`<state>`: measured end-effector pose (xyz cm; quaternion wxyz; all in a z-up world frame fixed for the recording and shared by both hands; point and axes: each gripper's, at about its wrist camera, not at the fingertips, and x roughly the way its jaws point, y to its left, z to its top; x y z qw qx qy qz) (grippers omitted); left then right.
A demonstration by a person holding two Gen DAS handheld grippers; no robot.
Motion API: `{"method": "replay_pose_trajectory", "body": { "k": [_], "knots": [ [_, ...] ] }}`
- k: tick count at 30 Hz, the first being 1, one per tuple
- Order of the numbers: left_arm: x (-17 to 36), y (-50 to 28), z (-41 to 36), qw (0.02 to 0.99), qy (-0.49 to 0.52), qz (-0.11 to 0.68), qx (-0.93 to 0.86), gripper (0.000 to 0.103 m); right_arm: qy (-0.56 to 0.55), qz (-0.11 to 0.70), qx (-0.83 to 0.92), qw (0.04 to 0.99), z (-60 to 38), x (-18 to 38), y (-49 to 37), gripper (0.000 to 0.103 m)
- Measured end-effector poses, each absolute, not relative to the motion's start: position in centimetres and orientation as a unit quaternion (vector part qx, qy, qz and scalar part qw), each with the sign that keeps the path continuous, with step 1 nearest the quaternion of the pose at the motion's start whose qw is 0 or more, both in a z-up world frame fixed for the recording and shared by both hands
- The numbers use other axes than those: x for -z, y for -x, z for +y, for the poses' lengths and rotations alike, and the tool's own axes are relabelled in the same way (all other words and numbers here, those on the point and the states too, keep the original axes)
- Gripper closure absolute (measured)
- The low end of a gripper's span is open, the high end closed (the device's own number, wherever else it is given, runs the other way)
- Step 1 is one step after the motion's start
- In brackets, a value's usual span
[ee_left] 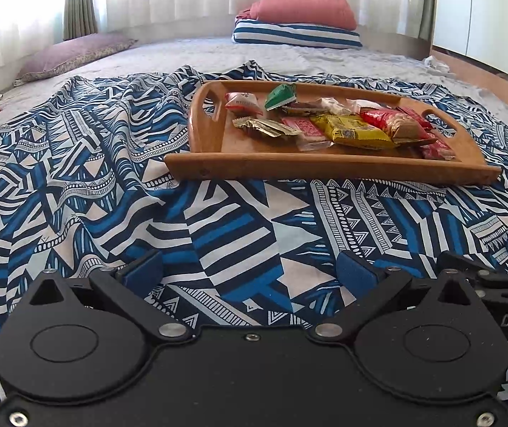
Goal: Organize snacks
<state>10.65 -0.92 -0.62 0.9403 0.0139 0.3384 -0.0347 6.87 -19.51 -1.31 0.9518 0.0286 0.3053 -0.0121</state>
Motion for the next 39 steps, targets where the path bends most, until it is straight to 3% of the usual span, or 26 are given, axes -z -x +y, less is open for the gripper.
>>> {"method": "replay_pose_trajectory", "body": {
  "k": [39],
  "knots": [
    [1.05,-10.28,-1.14,0.944,-0.020,0.329,0.031,0.000,-0.011,0.308,0.006,0.951,-19.04,1.84,-7.04,0.000]
  ]
}}
